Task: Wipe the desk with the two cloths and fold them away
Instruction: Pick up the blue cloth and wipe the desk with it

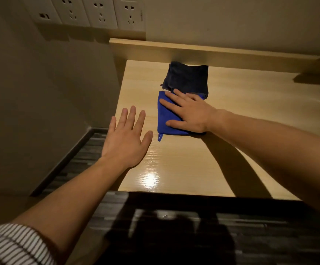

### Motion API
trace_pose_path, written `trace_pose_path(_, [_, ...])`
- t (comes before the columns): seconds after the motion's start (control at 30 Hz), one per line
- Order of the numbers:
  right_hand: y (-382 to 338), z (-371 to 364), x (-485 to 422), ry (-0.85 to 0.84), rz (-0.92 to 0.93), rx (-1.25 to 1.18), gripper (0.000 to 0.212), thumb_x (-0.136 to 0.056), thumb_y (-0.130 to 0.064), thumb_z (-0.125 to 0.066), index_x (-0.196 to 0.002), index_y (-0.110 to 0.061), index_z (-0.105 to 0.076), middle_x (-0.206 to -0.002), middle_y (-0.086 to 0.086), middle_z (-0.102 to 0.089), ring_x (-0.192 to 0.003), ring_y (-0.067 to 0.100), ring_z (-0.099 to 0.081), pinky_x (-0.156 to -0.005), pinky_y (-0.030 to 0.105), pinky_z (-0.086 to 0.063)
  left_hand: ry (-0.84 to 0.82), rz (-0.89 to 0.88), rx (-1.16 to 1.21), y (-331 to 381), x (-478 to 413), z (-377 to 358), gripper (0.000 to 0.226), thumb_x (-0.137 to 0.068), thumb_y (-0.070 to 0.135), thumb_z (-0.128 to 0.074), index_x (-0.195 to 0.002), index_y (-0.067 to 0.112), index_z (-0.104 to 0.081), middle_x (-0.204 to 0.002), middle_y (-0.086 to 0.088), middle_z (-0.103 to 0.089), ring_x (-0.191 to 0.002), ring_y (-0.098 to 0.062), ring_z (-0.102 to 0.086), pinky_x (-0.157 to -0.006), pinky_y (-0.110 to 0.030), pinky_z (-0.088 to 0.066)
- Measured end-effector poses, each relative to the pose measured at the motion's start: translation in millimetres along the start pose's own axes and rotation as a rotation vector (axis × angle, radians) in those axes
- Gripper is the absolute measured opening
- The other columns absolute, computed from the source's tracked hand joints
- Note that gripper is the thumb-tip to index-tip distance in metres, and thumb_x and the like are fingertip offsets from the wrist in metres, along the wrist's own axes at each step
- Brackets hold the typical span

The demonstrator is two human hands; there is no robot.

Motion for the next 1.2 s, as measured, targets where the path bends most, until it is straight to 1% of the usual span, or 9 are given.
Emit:
trace_pose_path(0.3, [-31, -23, 39, 0.068, -0.052, -0.096, 0.095, -0.087, -0.094, -0.012, -0.163, -0.042, 0.009, -0.174, -0.003, 0.008, -0.16, 0.024, 0.009, -0.125, 0.055, 0.004, -0.013, 0.0, -0.003, 1, 0, 3, 0.077, -0.103, 0.067, -0.004, -0.171, 0.029, 0.003, -0.179, -0.004, 0.008, -0.164, -0.025, 0.012, -0.131, -0.054, 0.004])
trace_pose_path(0.7, [-109, -44, 122, 0.052, 0.0, -0.161, 0.071, -0.104, -0.067, -0.011, -0.165, -0.034, 0.003, -0.173, -0.009, 0.011, -0.158, 0.014, 0.015, -0.126, 0.044, 0.008, -0.018, -0.011, -0.003, 0, 1, 3, 0.079, -0.103, 0.068, -0.003, -0.171, 0.027, 0.001, -0.179, -0.006, 0.005, -0.164, -0.028, 0.01, -0.129, -0.055, 0.004])
trace_pose_path(0.83, [-129, -41, 146, 0.081, 0.017, -0.295, 0.061, -0.11, -0.051, -0.029, -0.166, -0.03, -0.015, -0.173, -0.01, -0.002, -0.158, 0.008, 0.01, -0.126, 0.037, 0.005, -0.058, 0.007, 0.032, 4, 2, 11, 0.074, -0.108, 0.062, -0.013, -0.171, 0.026, -0.001, -0.179, -0.007, 0.008, -0.164, -0.028, 0.012, -0.129, -0.056, 0.005])
trace_pose_path(0.93, [-139, -33, 161, 0.049, 0.014, -0.542, 0.053, -0.111, -0.04, -0.039, -0.162, -0.024, -0.032, -0.17, -0.005, -0.024, -0.157, 0.005, -0.008, -0.126, 0.033, -0.003, 0.003, -0.015, 0.113, 24, 8, 19, 0.07, -0.11, 0.053, -0.023, -0.171, 0.022, -0.009, -0.18, -0.007, 0.001, -0.165, -0.028, 0.006, -0.13, -0.056, 0.003])
trace_pose_path(1.0, [-138, -24, 169, -0.01, -0.021, -0.697, 0.041, -0.111, -0.037, -0.041, -0.148, -0.021, -0.054, -0.154, 0.002, -0.053, -0.144, 0.009, -0.041, -0.121, 0.035, -0.024, 0.021, -0.034, 0.168, 45, 10, 21, 0.069, -0.111, 0.048, -0.028, -0.171, 0.021, -0.012, -0.18, -0.006, 0.0, -0.165, -0.028, 0.005, -0.13, -0.055, 0.001])
trace_pose_path(1.03, [-133, -20, 173, -0.032, -0.069, -0.798, 0.033, -0.111, -0.038, -0.042, -0.125, -0.022, -0.068, -0.129, 0.001, -0.069, -0.12, 0.008, -0.059, -0.108, 0.036, -0.039, 0.012, -0.038, 0.195, 56, 9, 20, 0.069, -0.111, 0.047, -0.031, -0.171, 0.021, -0.011, -0.18, -0.006, 0.001, -0.165, -0.027, 0.006, -0.13, -0.054, 0.002])
trace_pose_path(1.07, [-125, -15, 177, -0.041, -0.13, -0.922, 0.034, -0.11, -0.039, -0.044, -0.097, -0.021, -0.069, -0.099, -0.003, -0.072, -0.091, 0.006, -0.061, -0.089, 0.035, -0.045, -0.001, -0.033, 0.22, 66, 8, 18, 0.069, -0.111, 0.046, -0.031, -0.171, 0.021, -0.01, -0.18, -0.005, 0.002, -0.165, -0.027, 0.007, -0.13, -0.053, 0.002])
trace_pose_path(1.1, [-115, -10, 181, -0.031, -0.197, -1.033, 0.04, -0.108, -0.041, -0.045, -0.081, -0.019, -0.064, -0.081, -0.007, -0.066, -0.073, 0.005, -0.054, -0.076, 0.034, -0.043, -0.016, -0.014, 0.237, 73, 7, 14, 0.069, -0.111, 0.046, -0.03, -0.172, 0.022, -0.008, -0.18, -0.005, 0.004, -0.165, -0.026, 0.008, -0.13, -0.053, 0.004])
trace_pose_path(1.2, [-72, 8, 190, 0.09, -0.355, -1.19, 0.049, -0.11, -0.036, -0.048, -0.066, -0.027, -0.068, -0.062, -0.015, -0.061, -0.059, 0.0, -0.049, -0.062, 0.02, -0.038, -0.037, 0.038, 0.148, 81, 8, -2, 0.072, -0.11, 0.054, -0.018, -0.171, 0.022, 0.0, -0.18, -0.005, 0.008, -0.164, -0.025, 0.013, -0.131, -0.054, 0.007])
Point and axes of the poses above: each hand's wrist, its own x-axis away from the middle knuckle, its own z-axis out of the back of the hand, y = z × x, the point moved 5 cm from there along -x, towards the middle knuckle
